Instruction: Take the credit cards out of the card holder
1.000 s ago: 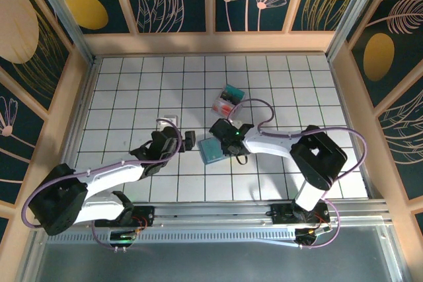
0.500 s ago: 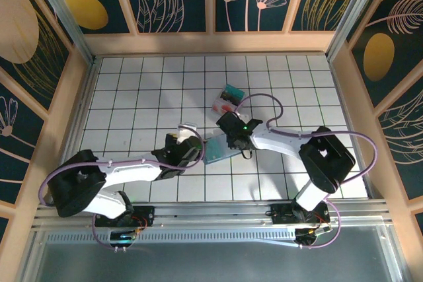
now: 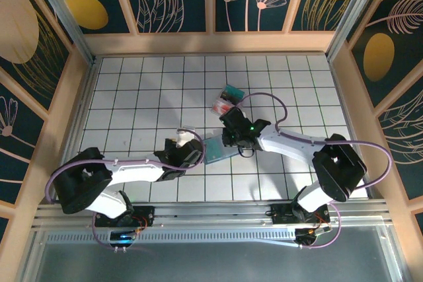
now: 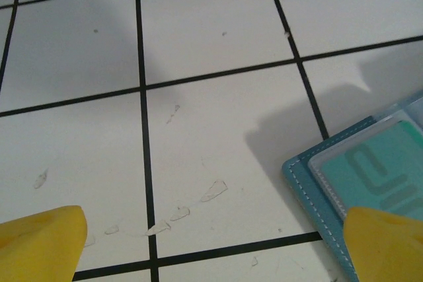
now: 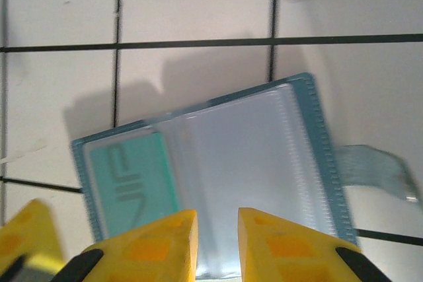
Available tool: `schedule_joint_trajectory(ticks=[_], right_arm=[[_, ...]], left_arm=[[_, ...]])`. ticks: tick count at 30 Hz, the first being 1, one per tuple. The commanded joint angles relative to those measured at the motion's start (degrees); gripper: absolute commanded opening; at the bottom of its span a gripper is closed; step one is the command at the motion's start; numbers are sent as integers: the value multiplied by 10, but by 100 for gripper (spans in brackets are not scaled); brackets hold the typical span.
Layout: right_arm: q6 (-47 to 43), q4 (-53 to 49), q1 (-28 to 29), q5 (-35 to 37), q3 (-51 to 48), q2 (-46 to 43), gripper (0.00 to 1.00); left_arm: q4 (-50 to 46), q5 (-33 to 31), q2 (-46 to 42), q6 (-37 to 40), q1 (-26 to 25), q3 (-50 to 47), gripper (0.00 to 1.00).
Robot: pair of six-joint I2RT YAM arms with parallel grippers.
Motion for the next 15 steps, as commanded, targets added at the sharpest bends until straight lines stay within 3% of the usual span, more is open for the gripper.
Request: schedule_joint_trajectory(ticks=[1,15], right_arm=[[3,37,0,-60,-3,21,23],[8,68,10,-104,3,71,24]], left_arm=[[-12,-10,23,-22,-2,21,99],[-16,-7,49,-39,6,15,99]])
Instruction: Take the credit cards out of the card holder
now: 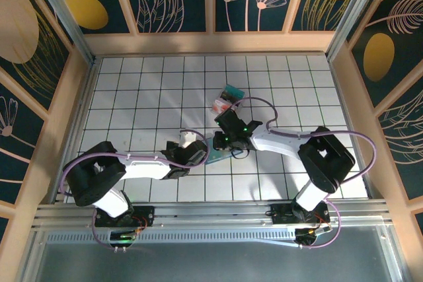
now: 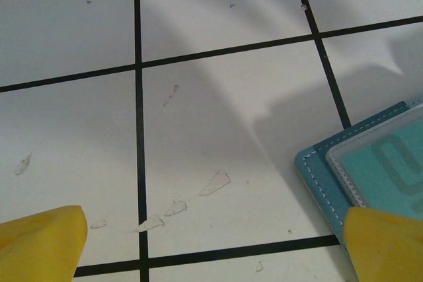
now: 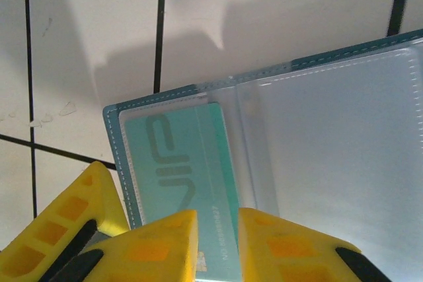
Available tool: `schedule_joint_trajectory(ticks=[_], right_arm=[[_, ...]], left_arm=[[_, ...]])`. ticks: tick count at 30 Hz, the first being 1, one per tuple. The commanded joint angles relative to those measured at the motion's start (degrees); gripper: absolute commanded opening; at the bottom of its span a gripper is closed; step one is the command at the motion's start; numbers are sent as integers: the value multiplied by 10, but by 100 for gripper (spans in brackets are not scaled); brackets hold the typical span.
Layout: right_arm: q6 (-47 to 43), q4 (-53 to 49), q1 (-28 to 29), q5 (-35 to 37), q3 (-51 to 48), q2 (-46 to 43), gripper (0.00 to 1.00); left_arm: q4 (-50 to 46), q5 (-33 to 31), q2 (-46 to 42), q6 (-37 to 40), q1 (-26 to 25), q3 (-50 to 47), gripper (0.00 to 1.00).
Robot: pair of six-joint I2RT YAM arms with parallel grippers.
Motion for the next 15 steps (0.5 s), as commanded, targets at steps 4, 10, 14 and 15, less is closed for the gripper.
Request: schedule_joint_trajectory(ticks=[4,10,14,15], right_arm=[[3,19,4,-15,1,20,26],[3,25,5,-14,-9,31,30],[1,28,4,-14,-14,39,30],[1,29,3,-15,-15,41,30]], left_arm=[[-22,-6,23,-9,5,8,99],[-29,-5,28,-12,5,4,99],[-30,-8,31,-8,5,6,99],[-31,-9,33,-7,5,7,99]])
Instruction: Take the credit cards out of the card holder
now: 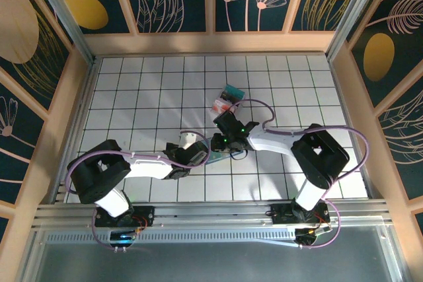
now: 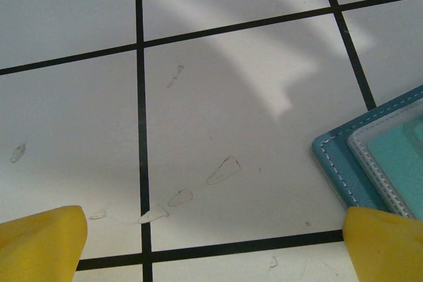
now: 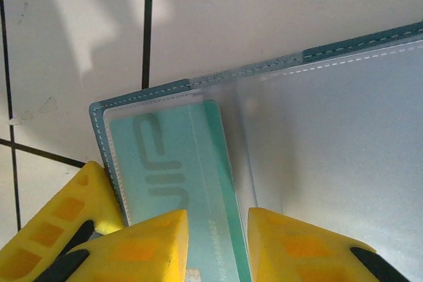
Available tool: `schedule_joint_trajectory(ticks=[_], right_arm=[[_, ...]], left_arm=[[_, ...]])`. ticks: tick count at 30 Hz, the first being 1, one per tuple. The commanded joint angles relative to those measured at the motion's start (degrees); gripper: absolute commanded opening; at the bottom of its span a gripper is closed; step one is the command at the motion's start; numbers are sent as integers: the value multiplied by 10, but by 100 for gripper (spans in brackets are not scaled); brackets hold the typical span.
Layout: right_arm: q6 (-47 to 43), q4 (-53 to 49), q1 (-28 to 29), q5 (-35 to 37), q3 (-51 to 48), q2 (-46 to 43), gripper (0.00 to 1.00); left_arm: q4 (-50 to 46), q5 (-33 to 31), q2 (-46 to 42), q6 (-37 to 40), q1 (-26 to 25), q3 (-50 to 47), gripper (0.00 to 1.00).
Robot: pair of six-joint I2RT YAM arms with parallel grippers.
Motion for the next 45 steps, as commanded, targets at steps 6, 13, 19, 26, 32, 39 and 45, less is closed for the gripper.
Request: schedule_joint_trajectory(ticks=[6,13,19,26,32,39,45], right_arm=[[-2,21,-2,-15,-19,22,32],[2,57,-8,-53,-38,13,31],[10,98,-23,-89,-65,-15,30],[16,133,-31,-121,-84,-45,27],[23,161,-39,-143,-101,-59,26],[34,176,-41,-146,-110,-57,26],[45,186,-44,-141,-119,-59,25]], left_arm=[[-33,-11,25,-2,4,18,99],[-50,-19,40,3,4,33,99],[-61,-25,40,2,4,34,99],[-80,-32,43,2,4,41,99],[-89,-34,42,2,4,45,99],[-89,-31,42,0,4,43,99],[-100,-32,42,-1,4,46,99]])
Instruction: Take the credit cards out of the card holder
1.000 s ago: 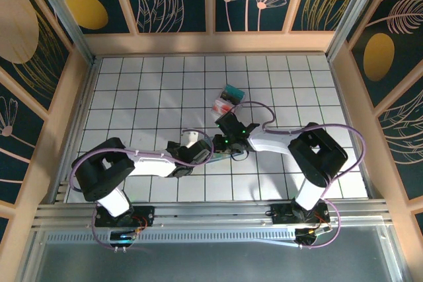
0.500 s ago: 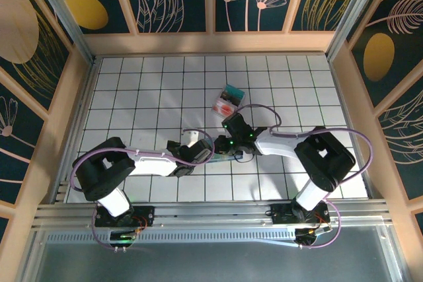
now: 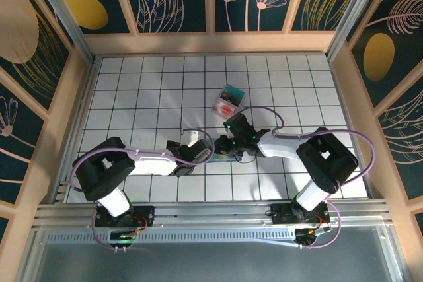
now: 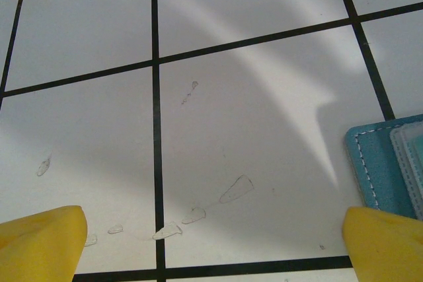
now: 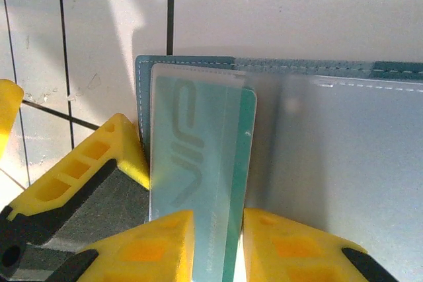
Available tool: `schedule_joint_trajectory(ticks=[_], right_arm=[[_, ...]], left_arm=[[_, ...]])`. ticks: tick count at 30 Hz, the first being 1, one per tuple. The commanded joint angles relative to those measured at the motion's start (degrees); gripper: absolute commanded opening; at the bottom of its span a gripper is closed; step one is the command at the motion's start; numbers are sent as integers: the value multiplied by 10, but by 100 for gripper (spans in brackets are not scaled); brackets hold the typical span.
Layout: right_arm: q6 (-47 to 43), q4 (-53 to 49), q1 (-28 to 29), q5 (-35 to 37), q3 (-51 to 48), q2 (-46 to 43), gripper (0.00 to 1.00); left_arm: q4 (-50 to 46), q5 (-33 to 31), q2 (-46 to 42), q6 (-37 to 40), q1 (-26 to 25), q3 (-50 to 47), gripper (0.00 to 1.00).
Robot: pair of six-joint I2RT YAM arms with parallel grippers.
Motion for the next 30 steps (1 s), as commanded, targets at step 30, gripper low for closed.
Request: schedule_joint_trajectory(ticks=[30], right_arm=[[53,185,-15,-96,-53,20,21]], left_arm=[[-62,9,22,-5,4,15,99]])
